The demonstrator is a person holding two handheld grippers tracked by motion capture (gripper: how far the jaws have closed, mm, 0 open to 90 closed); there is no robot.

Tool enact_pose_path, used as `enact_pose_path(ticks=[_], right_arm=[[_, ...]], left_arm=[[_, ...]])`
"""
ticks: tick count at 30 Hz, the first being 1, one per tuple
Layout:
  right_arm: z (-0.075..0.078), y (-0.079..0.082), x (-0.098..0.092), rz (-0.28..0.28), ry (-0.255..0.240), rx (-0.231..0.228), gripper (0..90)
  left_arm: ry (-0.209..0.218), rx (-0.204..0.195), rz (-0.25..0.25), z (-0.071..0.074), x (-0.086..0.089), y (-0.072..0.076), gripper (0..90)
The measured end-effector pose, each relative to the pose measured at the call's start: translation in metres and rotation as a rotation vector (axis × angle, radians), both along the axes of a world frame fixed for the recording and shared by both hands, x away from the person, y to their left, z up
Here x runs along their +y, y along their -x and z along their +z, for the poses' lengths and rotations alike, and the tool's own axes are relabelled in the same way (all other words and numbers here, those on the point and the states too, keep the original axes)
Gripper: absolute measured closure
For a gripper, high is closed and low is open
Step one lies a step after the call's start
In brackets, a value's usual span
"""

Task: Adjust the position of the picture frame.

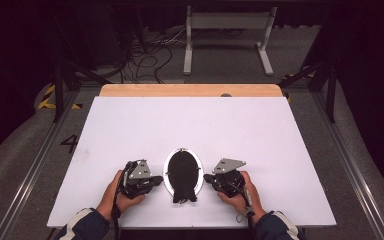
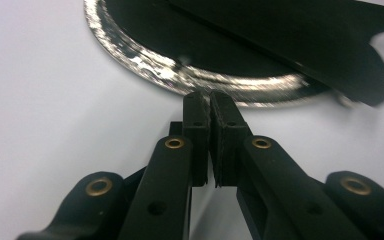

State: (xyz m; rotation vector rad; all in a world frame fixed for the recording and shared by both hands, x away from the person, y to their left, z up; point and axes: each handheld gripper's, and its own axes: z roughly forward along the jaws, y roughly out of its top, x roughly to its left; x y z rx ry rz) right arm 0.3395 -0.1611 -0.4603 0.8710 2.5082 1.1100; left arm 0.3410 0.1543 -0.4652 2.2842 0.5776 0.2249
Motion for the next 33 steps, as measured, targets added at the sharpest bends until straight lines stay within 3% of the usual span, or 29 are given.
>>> enact_pose_path(ticks=[8,21,26,33], right_arm=[[0.001,0.017,0.001,0.056,0.001,0.027,90.0],[0.002,0.018,-0.01,0.038,0.005,0.035,90.0],[0.001,0.02,-0.009,0.039,0.001,0.031,90.0],[0.001,0.022,-0.006,0.045,0.002,0.025,90.0]], left_arm=[[0.0,0.004,-0.017,0.0,-0.007,0.006,87.2],[-0.006,-0.017,-0.039,0.0,-0.024,-0.001,89.7],[0.02,0.011,-0.052,-0.001,-0.023,-0.006,90.0],[0.015,-0.004,-0.051,-0.001,-0.031,-0.008,90.0]])
